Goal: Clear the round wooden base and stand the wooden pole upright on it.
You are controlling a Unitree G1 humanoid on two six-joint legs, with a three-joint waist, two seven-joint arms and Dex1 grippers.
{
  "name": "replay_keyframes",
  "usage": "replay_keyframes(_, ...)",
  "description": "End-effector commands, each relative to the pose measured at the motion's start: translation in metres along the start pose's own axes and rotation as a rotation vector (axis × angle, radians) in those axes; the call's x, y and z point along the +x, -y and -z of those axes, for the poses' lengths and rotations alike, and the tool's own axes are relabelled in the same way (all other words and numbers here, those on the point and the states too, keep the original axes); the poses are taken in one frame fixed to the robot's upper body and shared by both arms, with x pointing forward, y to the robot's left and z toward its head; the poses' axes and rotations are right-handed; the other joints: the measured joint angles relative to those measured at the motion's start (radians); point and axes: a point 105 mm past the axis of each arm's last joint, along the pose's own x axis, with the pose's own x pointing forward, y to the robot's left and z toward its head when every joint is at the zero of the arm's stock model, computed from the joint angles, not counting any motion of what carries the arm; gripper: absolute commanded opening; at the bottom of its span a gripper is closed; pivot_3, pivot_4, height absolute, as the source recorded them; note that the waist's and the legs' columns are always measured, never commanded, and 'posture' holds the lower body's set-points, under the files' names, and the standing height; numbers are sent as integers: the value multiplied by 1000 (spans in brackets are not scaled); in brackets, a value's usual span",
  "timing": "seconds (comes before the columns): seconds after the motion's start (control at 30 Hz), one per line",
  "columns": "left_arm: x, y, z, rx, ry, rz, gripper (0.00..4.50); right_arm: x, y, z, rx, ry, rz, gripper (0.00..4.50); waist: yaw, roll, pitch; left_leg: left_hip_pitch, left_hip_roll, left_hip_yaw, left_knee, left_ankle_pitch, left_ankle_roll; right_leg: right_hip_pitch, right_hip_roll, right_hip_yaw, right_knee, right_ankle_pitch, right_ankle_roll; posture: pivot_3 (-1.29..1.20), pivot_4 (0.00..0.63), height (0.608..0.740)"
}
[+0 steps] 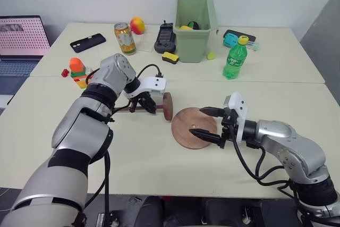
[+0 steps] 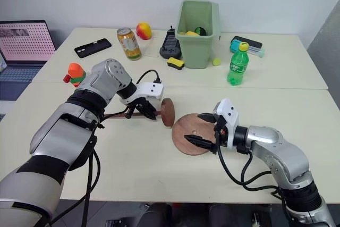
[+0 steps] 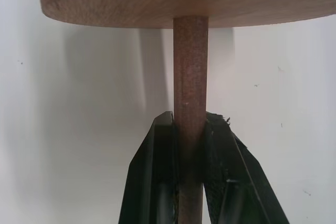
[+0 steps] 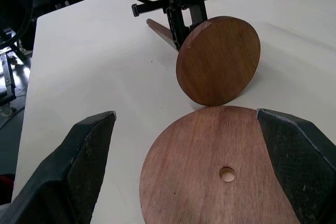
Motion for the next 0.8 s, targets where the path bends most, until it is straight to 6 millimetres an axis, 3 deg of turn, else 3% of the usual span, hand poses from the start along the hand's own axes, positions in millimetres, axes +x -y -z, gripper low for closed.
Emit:
replay_keyframes(0.03, -30, -12, -27, -22, 190, -93, 261, -3, -6, -15, -64, 37, -28, 4500, 0, 0, 0, 0, 0, 0, 0, 0, 0, 0, 0, 0, 0, 0, 0, 0, 150, 740)
replay_keyframes(0.13, -68, -20, -64, -51, 535, -166, 261, -8, -7, -20, -76, 44, -32, 4500, 1, 0, 0, 0, 0, 0, 0, 0, 0, 0, 0, 0, 0, 0, 0, 0, 150, 740)
replay_keyframes(0.17, -101, -29, -84, -93, 779, -268, 261, -13, -9, -24, -78, 58, -36, 4500, 1, 0, 0, -1, 0, 0, 0, 0, 0, 0, 0, 0, 0, 0, 0, 0, 150, 740)
replay_keyframes(0.23, -150, -39, -102, -119, 1099, -445, 261, -21, -14, -29, -81, 77, -45, 4500, 1, -1, 1, -1, 0, -1, 1, 0, 0, -1, -1, -1, 1, 0, 0, 0, 150, 740)
replay_keyframes(0.27, -163, -39, -103, -103, 1153, -525, 261, -26, -18, -31, -80, 90, -51, 4500, 1, -1, 1, -2, 1, -2, 2, 0, 0, -1, -1, -2, 1, 0, 0, 0, 150, 740)
replay_keyframes(0.33, -167, -24, -110, -77, 1181, -493, 261, -35, -25, -34, -61, 110, -68, 4500, 0, -1, 0, -2, 2, -2, 2, 0, 0, -1, -6, -1, 1, -1, 1, 0, 150, 740)
replay_keyframes(0.43, -183, 3, -131, -159, 1432, -359, 261, -46, -35, -26, -41, 95, -90, 4500, -1, 0, 0, 0, 2, -2, 0, 2, -3, 0, -8, 0, 1, -1, 2, 0, 150, 740)
replay_keyframes(0.5, -179, 21, -143, -167, 1538, -337, 261, -52, -41, -15, -26, 58, -98, 4500, 3, 0, 0, -1, 3, -3, 2, 3, -4, 0, -10, 0, 2, -1, 2, 0, 150, 740)
replay_keyframes(0.6, -155, 35, -152, -218, 1636, -378, 261, -56, -48, 3, -4, 11, -88, 4500, 10, -1, -1, -1, 2, -4, 5, 3, -3, 3, -13, 1, 2, -1, 2, 0, 150, 740)
replay_keyframes(0.8, -115, 47, -154, -241, 1616, -466, 261, -56, -50, 18, 23, -11, -40, 4500, 6, -1, -1, 0, -2, -3, 13, 1, 0, 6, -11, 2, 6, 0, 4, 0, 150, 740)
